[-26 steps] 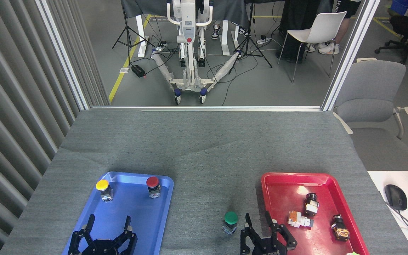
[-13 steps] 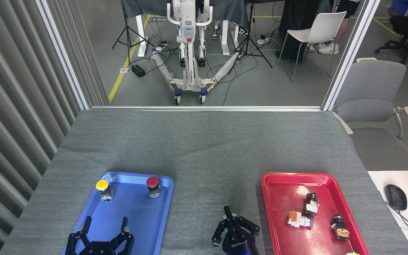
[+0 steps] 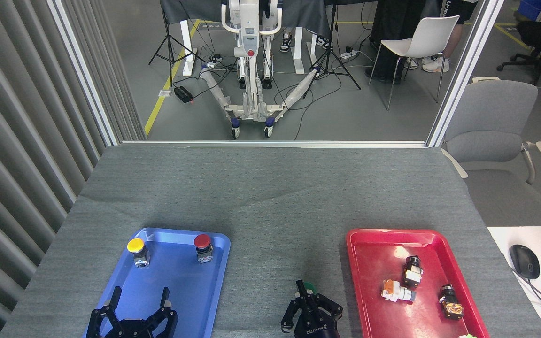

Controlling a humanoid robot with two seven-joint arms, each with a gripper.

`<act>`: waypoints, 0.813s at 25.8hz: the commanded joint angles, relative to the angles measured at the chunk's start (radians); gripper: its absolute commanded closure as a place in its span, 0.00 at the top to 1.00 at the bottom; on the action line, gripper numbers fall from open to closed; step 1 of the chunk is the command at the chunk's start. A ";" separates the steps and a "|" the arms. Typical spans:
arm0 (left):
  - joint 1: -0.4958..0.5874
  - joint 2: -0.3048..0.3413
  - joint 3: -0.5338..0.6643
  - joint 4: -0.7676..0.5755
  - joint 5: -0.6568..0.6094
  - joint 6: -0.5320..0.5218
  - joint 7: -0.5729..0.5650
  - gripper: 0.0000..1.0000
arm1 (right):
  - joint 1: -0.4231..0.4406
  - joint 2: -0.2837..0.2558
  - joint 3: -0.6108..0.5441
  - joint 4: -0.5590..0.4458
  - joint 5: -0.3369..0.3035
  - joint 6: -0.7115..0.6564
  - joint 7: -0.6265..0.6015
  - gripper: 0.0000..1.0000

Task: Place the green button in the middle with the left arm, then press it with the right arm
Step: 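Raise the right gripper off the green button and pull it back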

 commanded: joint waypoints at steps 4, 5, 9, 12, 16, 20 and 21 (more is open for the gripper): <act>0.000 0.000 0.000 0.000 0.000 0.000 0.000 0.99 | 0.004 0.002 -0.002 -0.044 -0.004 0.059 -0.026 0.05; 0.000 0.000 0.000 0.000 0.000 0.000 0.000 0.99 | 0.007 0.002 -0.002 -0.064 -0.006 0.068 -0.037 0.07; 0.000 -0.001 0.000 0.000 0.000 0.001 0.000 0.99 | 0.024 -0.002 -0.011 -0.136 -0.010 0.077 -0.042 0.30; 0.002 0.000 0.002 0.000 0.000 0.001 0.000 0.99 | 0.055 -0.016 -0.035 -0.177 -0.010 0.077 -0.042 0.80; 0.006 0.000 0.008 -0.003 0.015 0.000 0.000 0.99 | 0.110 -0.044 -0.091 -0.222 -0.014 0.065 -0.046 0.99; 0.005 0.002 0.009 -0.011 0.028 -0.020 0.000 0.99 | 0.170 -0.082 -0.157 -0.269 -0.037 0.047 -0.046 1.00; 0.006 0.002 0.009 -0.011 0.028 -0.031 0.000 0.99 | 0.182 -0.090 -0.170 -0.278 -0.043 0.034 -0.046 1.00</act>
